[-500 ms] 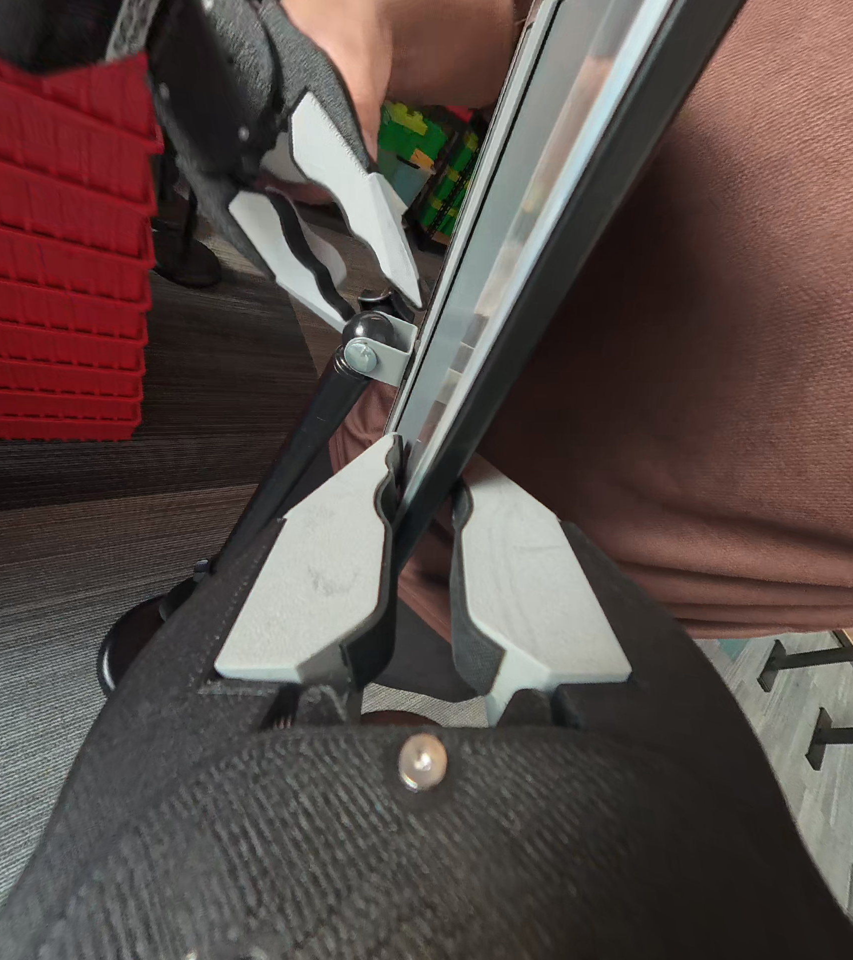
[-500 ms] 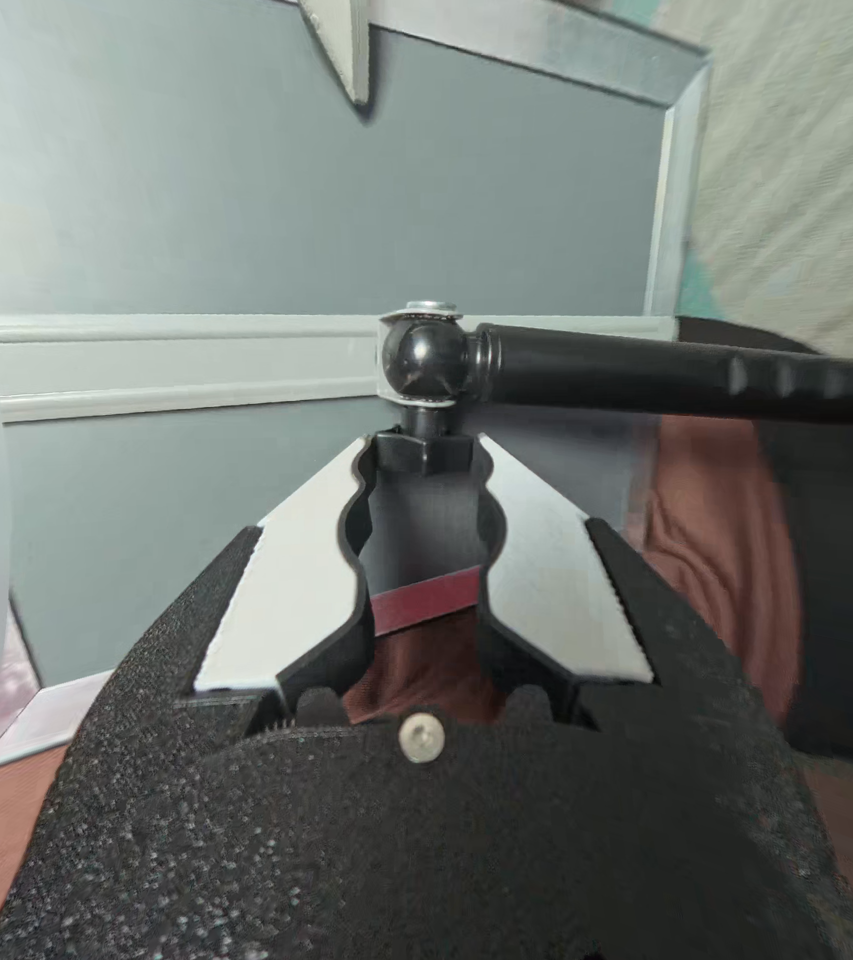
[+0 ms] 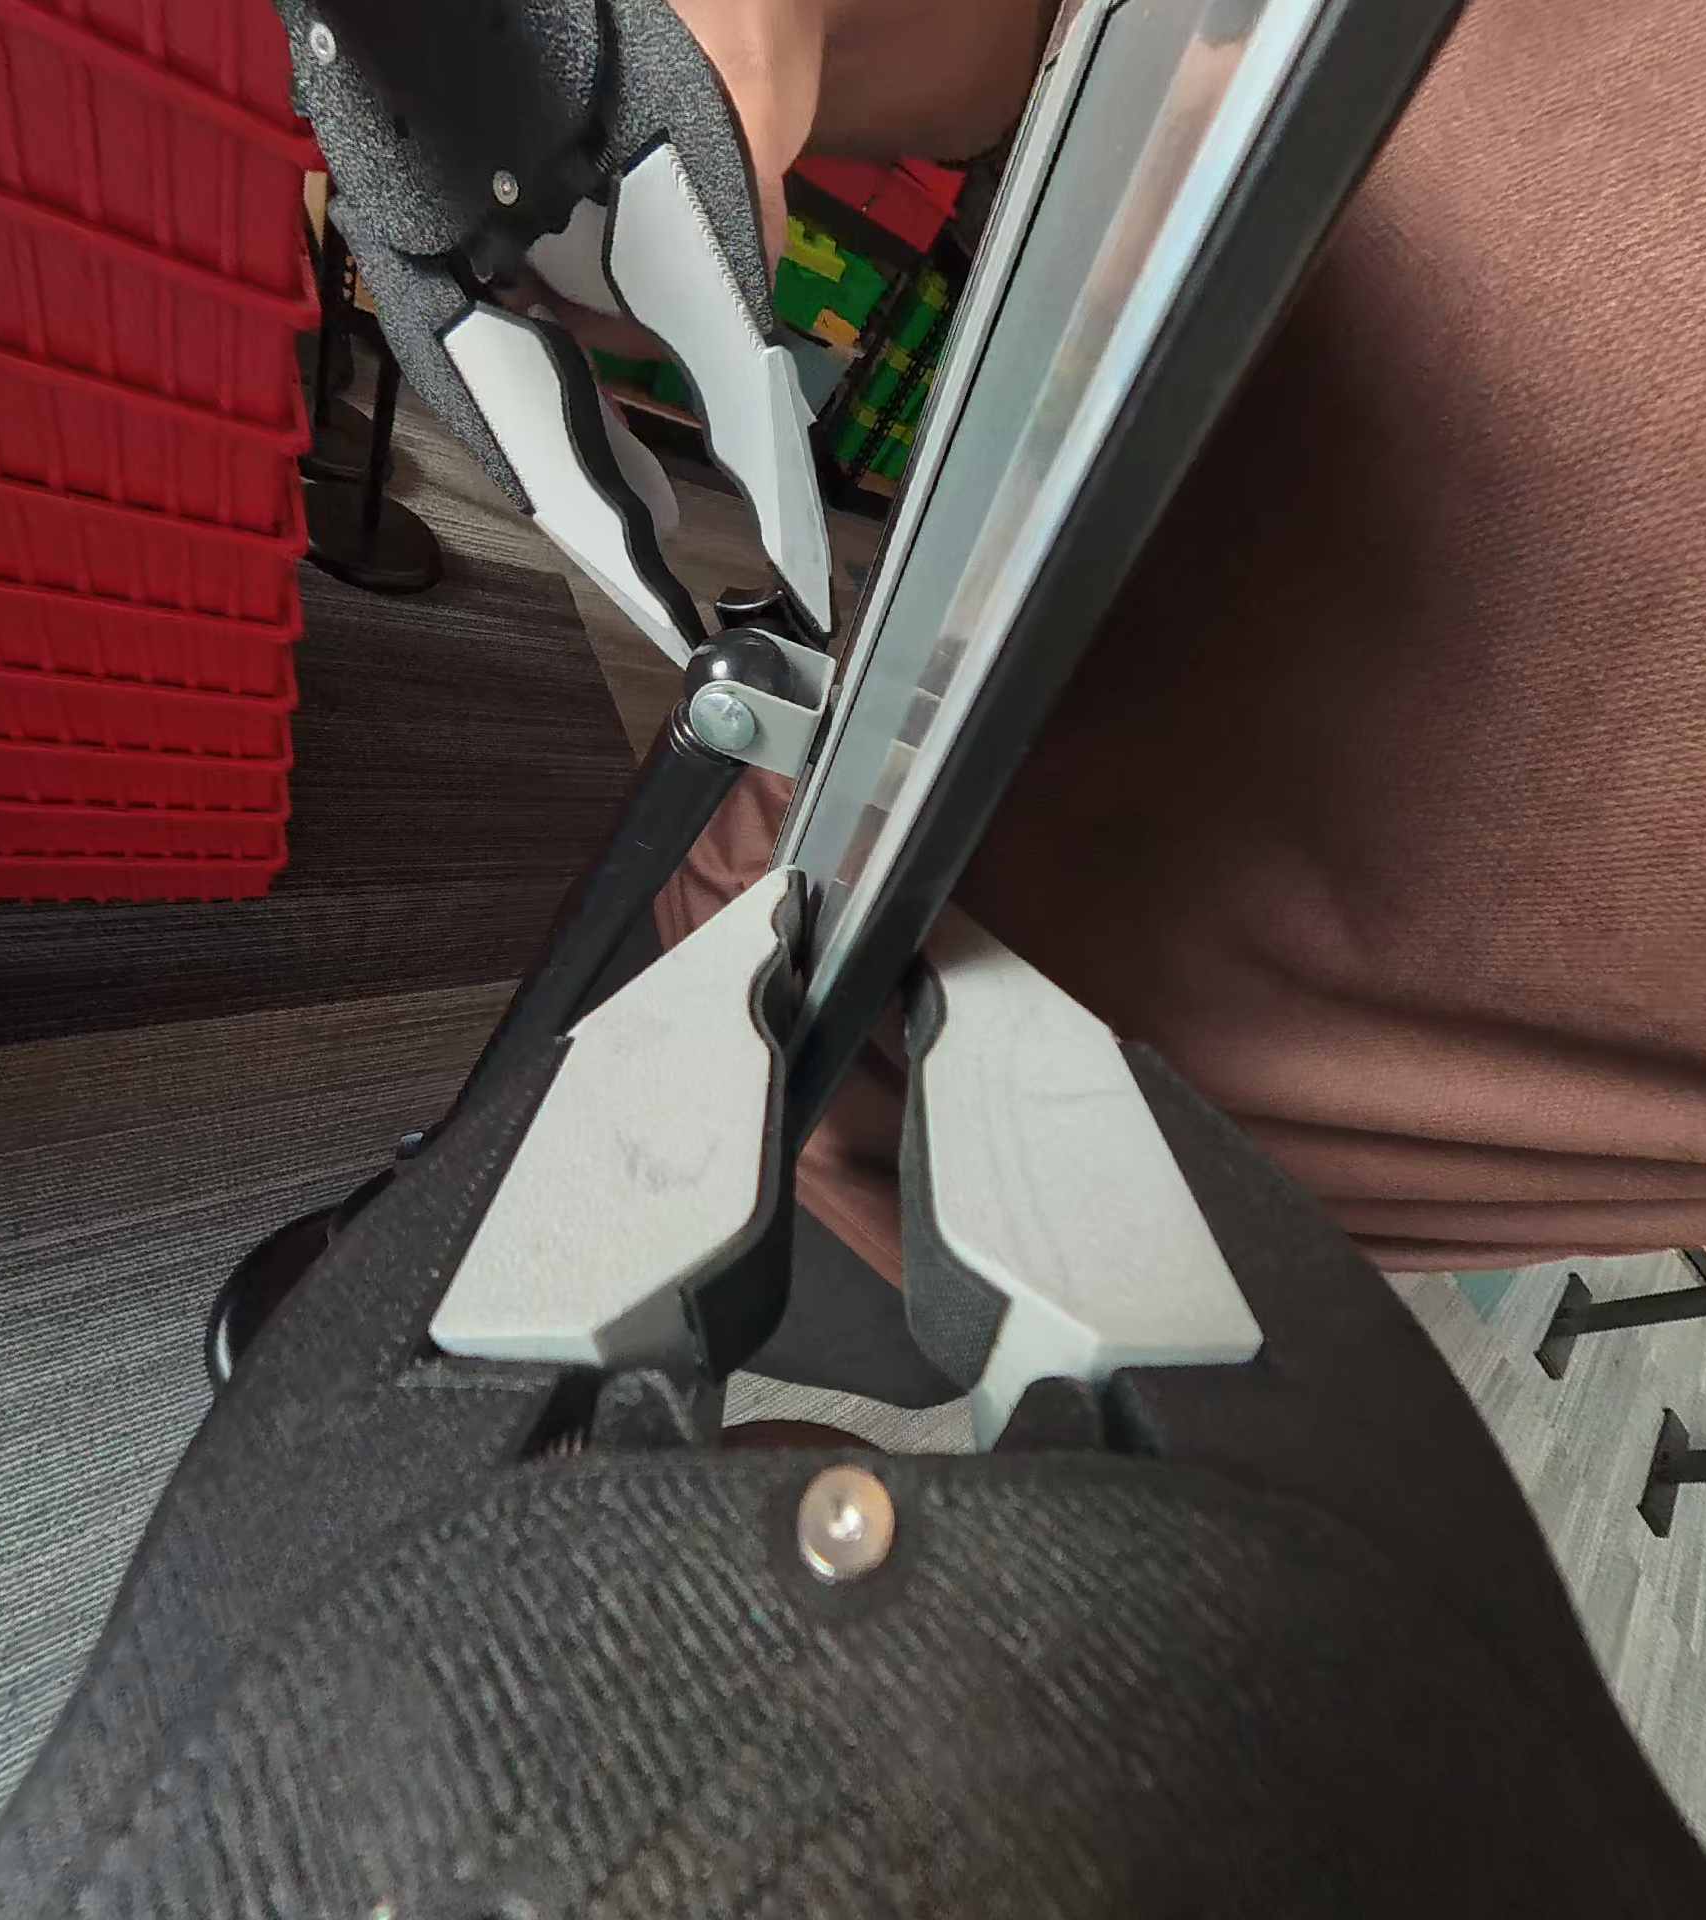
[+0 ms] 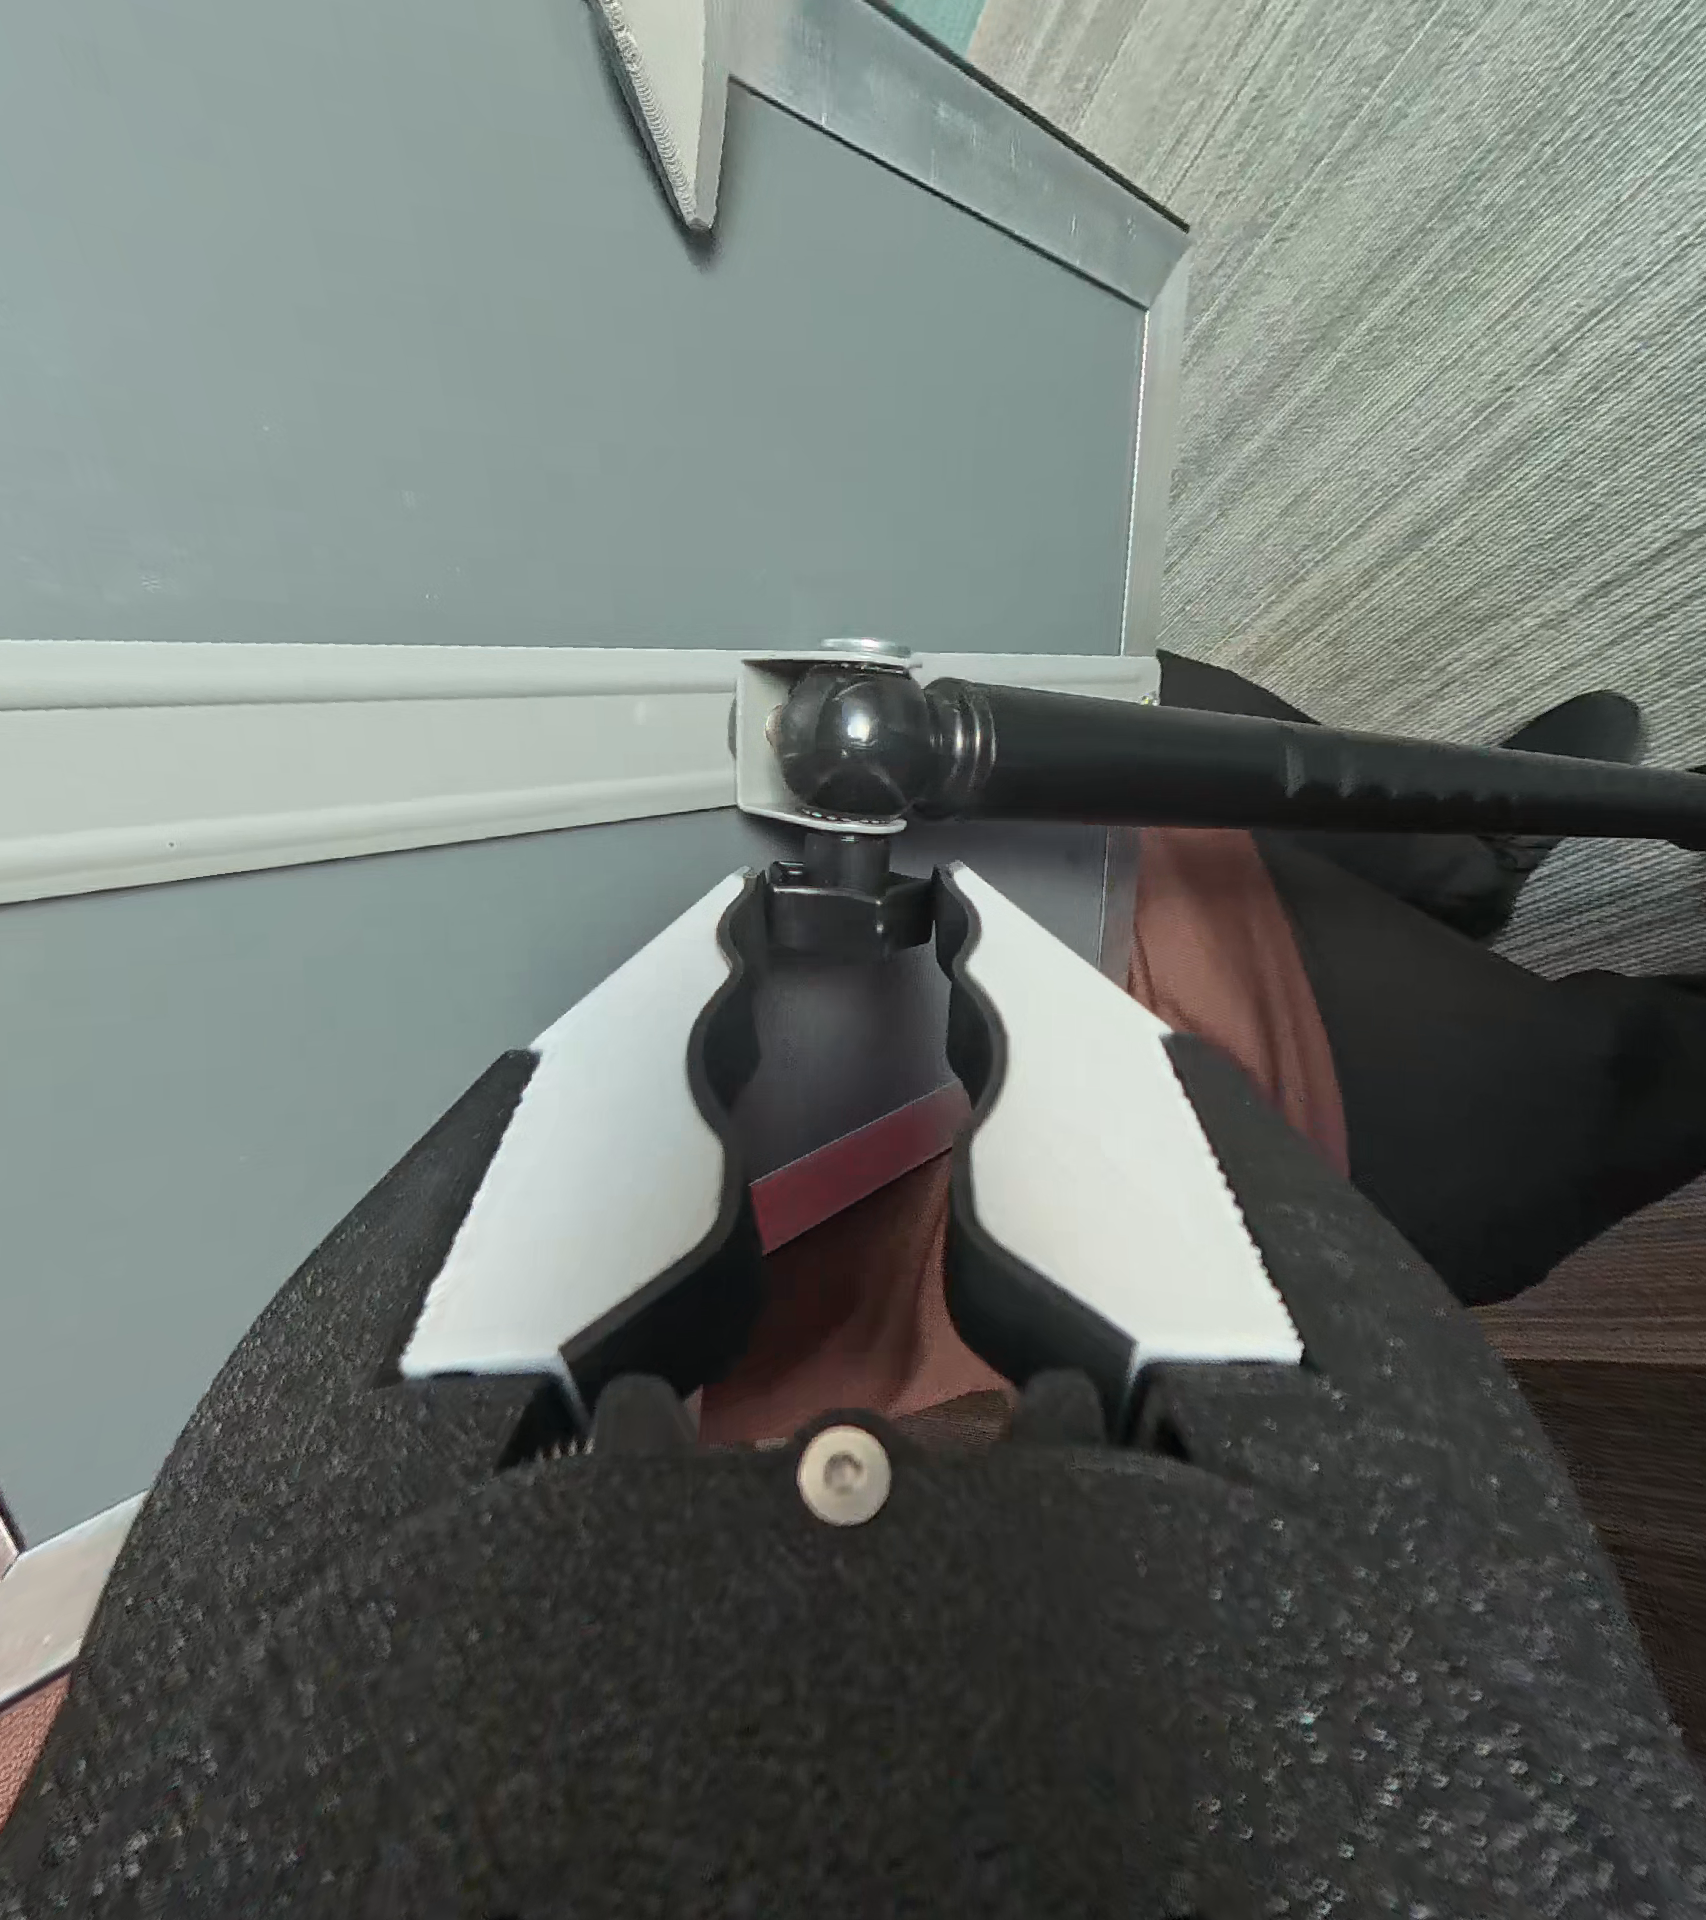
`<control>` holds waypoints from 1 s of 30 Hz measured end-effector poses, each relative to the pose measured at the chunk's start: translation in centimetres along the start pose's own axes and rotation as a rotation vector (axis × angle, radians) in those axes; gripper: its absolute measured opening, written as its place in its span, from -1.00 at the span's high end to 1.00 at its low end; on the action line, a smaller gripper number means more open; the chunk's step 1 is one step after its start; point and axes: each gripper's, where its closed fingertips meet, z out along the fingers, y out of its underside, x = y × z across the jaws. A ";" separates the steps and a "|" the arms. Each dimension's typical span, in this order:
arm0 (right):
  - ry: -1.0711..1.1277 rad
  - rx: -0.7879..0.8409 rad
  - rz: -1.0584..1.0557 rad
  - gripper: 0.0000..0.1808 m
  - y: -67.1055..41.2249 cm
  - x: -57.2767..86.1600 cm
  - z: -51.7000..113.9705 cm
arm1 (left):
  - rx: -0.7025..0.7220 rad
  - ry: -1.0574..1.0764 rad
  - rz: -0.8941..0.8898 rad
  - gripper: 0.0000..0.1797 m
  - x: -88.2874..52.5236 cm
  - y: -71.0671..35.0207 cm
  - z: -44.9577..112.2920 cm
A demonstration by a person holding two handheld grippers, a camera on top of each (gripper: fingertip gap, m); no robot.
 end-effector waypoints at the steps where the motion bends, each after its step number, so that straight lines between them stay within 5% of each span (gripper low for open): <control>1: -0.017 0.000 0.009 0.66 0.0 -0.1 0.1 | -0.003 -0.003 0.004 0.83 0.0 0.1 -0.1; 14: -0.611 0.094 0.289 0.64 -0.7 -0.7 -0.1 | -0.004 -0.001 -0.001 0.83 -0.2 0.0 -0.4; 21: -0.046 0.023 0.044 0.61 -0.7 0.5 -1.7 | -0.004 -0.005 0.002 0.83 -0.4 -0.2 -0.2; 30: 0.249 0.004 -0.072 0.60 0.1 0.6 0.1 | 0.001 -0.013 -0.002 0.83 -0.4 -0.3 -0.2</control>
